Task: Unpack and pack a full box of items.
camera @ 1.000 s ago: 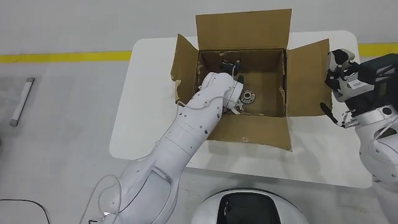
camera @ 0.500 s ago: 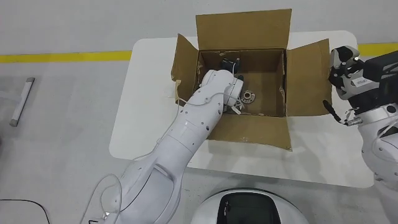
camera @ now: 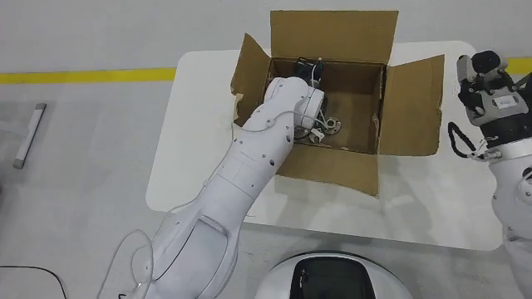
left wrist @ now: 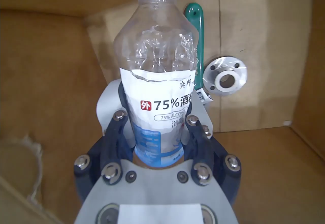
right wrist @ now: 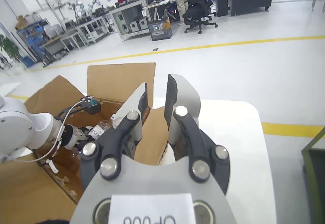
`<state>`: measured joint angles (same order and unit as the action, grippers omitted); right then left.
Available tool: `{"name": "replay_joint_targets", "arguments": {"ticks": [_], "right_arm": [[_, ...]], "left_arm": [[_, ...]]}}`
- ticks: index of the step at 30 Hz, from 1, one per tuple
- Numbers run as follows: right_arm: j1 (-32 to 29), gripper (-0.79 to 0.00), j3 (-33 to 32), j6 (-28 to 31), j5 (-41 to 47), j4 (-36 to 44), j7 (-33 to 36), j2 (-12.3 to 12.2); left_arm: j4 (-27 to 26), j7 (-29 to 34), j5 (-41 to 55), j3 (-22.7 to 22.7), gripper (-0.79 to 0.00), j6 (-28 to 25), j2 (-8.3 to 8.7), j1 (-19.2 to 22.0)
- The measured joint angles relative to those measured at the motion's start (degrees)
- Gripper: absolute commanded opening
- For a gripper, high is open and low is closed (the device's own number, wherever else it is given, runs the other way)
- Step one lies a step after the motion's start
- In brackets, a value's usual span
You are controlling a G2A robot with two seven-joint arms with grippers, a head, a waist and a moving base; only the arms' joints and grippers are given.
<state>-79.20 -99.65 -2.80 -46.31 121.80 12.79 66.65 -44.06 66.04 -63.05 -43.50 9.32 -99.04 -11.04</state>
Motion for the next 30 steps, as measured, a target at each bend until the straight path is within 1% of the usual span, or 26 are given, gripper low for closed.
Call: {"name": "replay_joint_targets", "arguments": {"ticks": [1,2,3,5,7,12,13,15,16,17,18,19,20,21,27,30], "right_arm": [[-0.02,-0.203,-0.53,-0.68,2.10,-0.13,0.01,0.10],[-0.10,-0.123,-1.30,-1.89,5.33,-0.43,-0.25,0.30],[-0.19,-0.077,-1.92,-2.91,8.22,-0.63,-0.84,0.48],[-0.64,-0.058,-3.08,-3.42,12.88,-0.79,-1.46,0.61],[-1.33,0.000,-4.29,-1.94,13.64,-0.67,-1.29,0.56],[-3.09,0.000,-6.21,-2.20,16.31,0.24,-2.26,0.77],[-3.49,-0.018,-6.36,-2.50,17.15,0.24,-2.10,0.82],[-4.45,-0.108,-6.19,-2.81,19.63,0.13,-0.91,0.94],[-4.84,-0.206,-5.95,-2.81,20.75,-0.02,-0.27,0.99],[-5.24,-0.462,-5.65,-2.88,21.60,-0.23,0.36,1.03],[-5.76,-0.576,-5.13,-3.11,22.23,-0.49,1.26,1.07],[-6.11,-0.640,-4.64,-3.29,22.63,-0.67,1.97,1.09],[-6.39,-0.757,-4.14,-3.41,23.00,-0.83,2.43,1.13],[-6.74,-0.785,-3.34,-3.42,23.59,-1.14,2.64,1.21],[-7.55,-0.785,0.10,-2.43,26.03,-2.51,2.73,1.55],[-7.71,-0.785,0.48,-2.15,26.78,-2.90,3.36,1.58]], "left_arm": [[-1.02,0.33,-0.29,-0.72,-0.785,0.07,0.29,0.07],[-2.44,0.66,-0.75,-1.71,-0.785,0.08,0.73,-0.01],[-3.56,0.88,-1.14,-2.49,-0.785,0.07,1.08,-0.20],[-5.85,1.54,-1.98,-4.11,-0.785,0.14,1.82,-0.78],[-8.95,2.87,-2.59,-6.06,-0.785,0.23,2.65,-1.83],[-17.59,6.52,-4.58,-10.06,-0.785,0.18,4.38,-5.33],[-19.03,7.10,-4.65,-10.79,-0.785,0.19,4.62,-5.94],[-22.19,8.21,-5.51,-12.15,-0.785,0.02,5.14,-7.05],[-23.46,8.60,-5.88,-12.68,-0.785,0.00,5.32,-7.44],[-24.63,8.98,-6.14,-13.17,-0.785,-0.04,5.48,-7.78],[-26.08,9.39,-6.44,-13.80,-0.785,-0.17,5.66,-8.10],[-27.08,9.61,-6.67,-14.28,-0.785,-0.22,5.79,-8.25],[-27.97,9.80,-6.82,-14.77,-0.785,-0.22,5.90,-8.35],[-29.02,10.01,-6.94,-15.41,-0.785,-0.26,6.03,-8.37],[-32.39,10.45,-7.70,-18.24,-0.785,-0.59,6.52,-7.56],[-33.19,10.59,-8.22,-19.50,-0.785,-1.03,6.76,-7.02]]}}
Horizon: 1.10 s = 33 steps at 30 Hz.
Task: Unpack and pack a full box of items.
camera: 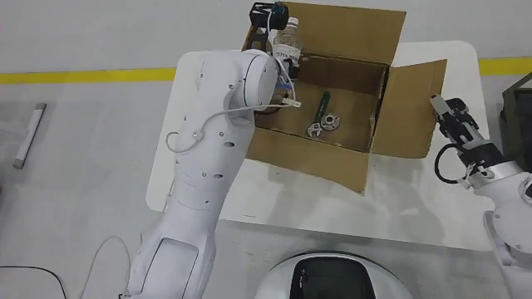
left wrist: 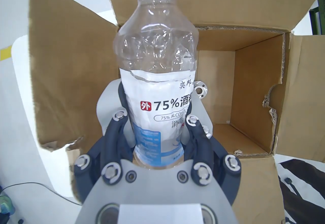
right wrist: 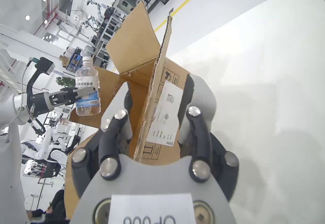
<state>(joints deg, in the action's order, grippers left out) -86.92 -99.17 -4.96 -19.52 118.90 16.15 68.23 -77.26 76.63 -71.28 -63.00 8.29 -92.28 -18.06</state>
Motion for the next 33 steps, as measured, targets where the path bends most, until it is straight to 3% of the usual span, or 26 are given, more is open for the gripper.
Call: {"name": "replay_joint_targets", "arguments": {"ticks": [14,21,33], "right_arm": [[1.39,-0.785,-5.54,2.34,1.37,-1.78,6.12,-0.78],[3.81,-0.785,-11.81,7.48,1.77,-3.11,14.66,-2.00],[3.83,-0.785,-11.80,7.42,1.55,-3.09,14.59,-2.00]], "left_arm": [[-1.19,-0.45,-4.64,-5.46,-0.785,-1.43,1.35,1.41],[-1.22,-0.45,-6.64,-5.65,-0.785,-2.20,1.62,1.40],[-1.22,-0.45,-6.55,-5.67,-0.785,-2.18,1.62,1.40]]}}
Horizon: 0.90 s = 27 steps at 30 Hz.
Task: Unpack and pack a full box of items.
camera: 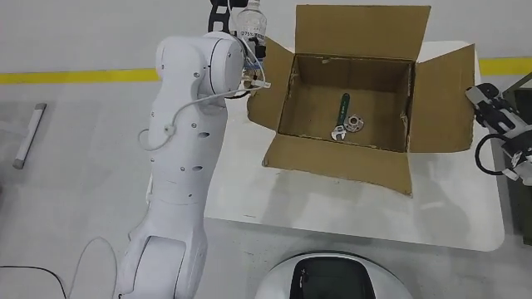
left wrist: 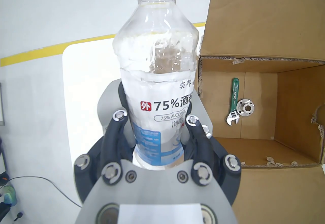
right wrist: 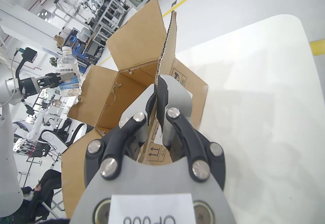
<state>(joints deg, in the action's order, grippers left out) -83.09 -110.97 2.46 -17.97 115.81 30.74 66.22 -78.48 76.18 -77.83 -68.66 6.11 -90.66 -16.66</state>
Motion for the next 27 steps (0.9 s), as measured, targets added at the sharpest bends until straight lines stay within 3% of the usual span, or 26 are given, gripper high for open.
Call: {"name": "replay_joint_targets", "arguments": {"ticks": [6,15,21,27], "right_arm": [[-0.31,-0.785,-0.82,-2.04,7.03,0.62,-1.19,0.24],[-0.20,-0.785,-6.92,-2.93,17.31,-2.78,9.06,-0.74],[2.11,-0.785,-7.58,-1.13,18.41,-6.98,12.88,-1.58],[4.57,-0.785,-6.48,-0.07,17.24,-9.18,13.56,-2.28]], "left_arm": [[0.00,0.00,0.00,0.00,-0.785,0.00,0.00,0.00],[0.00,0.00,0.00,0.00,-0.785,0.00,0.00,0.00],[-1.08,-1.14,-0.24,-0.82,-0.785,-0.81,0.26,-1.00],[-5.03,4.71,-2.37,-3.00,-0.785,-4.76,1.17,-1.65]]}}
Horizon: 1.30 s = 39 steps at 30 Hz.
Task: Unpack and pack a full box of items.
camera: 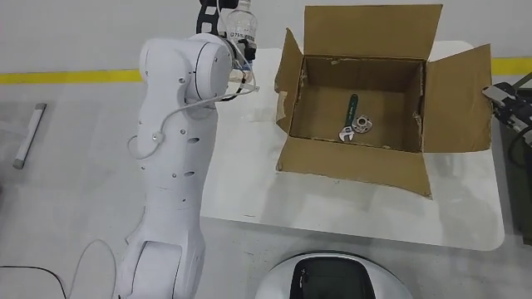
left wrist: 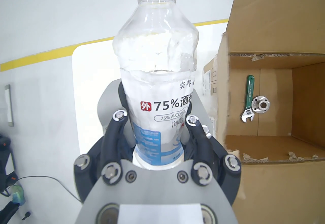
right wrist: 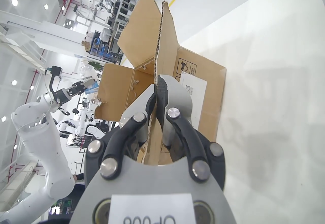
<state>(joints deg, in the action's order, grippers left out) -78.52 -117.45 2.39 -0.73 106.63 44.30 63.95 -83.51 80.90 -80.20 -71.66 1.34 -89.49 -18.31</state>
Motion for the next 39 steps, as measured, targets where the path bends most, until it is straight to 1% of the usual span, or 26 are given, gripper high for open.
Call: {"name": "replay_joint_targets", "arguments": {"ticks": [4,7,11,13,19,21,25,30,34,35,36,37,38,39], "right_arm": [[0.29,-0.785,0.53,0.24,0.20,-0.55,-0.46,-0.25],[0.32,-0.785,0.76,0.38,0.62,-0.77,-0.93,-0.40],[0.12,-0.785,1.16,0.69,0.84,-1.04,-1.46,-0.59],[-0.03,-0.785,1.37,0.81,0.91,-1.15,-1.88,-0.68],[-0.31,-0.785,1.90,0.90,1.76,-1.43,-2.71,-0.92],[-0.55,-0.785,1.97,1.04,1.97,-1.41,-2.90,-1.01],[-1.01,-0.785,2.13,1.06,2.18,-1.74,-2.94,-1.18],[-1.23,-0.785,2.10,1.22,2.54,-1.95,-2.85,-1.46],[-1.27,-0.785,1.96,1.26,2.81,-2.25,-2.73,-1.69],[-1.26,-0.785,1.96,1.28,2.83,-2.31,-2.73,-1.74],[-1.25,-0.785,1.96,1.29,2.86,-2.35,-2.80,-1.81],[-1.23,-0.785,1.98,1.29,2.88,-2.39,-2.86,-1.85],[-1.22,-0.785,2.00,1.29,2.91,-2.43,-2.92,-1.90],[-1.21,-0.785,2.04,1.22,2.98,-2.48,-3.03,-1.96]], "left_arm": [[-2.68,5.02,-1.02,-1.45,-0.785,-2.63,0.62,-0.89],[-3.26,7.21,-2.45,-2.18,-0.785,-4.40,1.16,-3.02],[-3.94,7.10,-3.63,-2.47,-0.785,-5.79,1.85,-7.77],[-4.99,7.10,-2.91,-2.57,-0.785,-5.62,2.16,-10.81],[-8.90,7.10,-4.97,-1.79,-0.785,-7.49,3.39,-20.26],[-9.57,7.10,-5.38,-1.82,-0.785,-7.10,3.75,-23.00],[-10.27,7.10,-5.13,-1.09,-0.785,-5.65,4.13,-26.24],[-9.81,7.10,-5.62,0.25,-0.785,-2.63,4.38,-28.45],[-8.69,7.10,-6.56,1.10,-0.785,-0.57,4.46,-29.17],[-8.36,7.10,-6.73,1.25,-0.643,-0.17,4.46,-29.21],[-7.81,7.10,-6.98,1.39,-0.570,0.46,4.46,-29.22],[-7.25,7.10,-7.36,1.50,-0.416,0.88,4.47,-29.23],[-6.66,7.10,-7.68,1.55,-0.179,1.39,4.47,-29.26],[-5.94,7.10,-7.46,1.50,0.000,2.32,4.44,-29.31]]}}
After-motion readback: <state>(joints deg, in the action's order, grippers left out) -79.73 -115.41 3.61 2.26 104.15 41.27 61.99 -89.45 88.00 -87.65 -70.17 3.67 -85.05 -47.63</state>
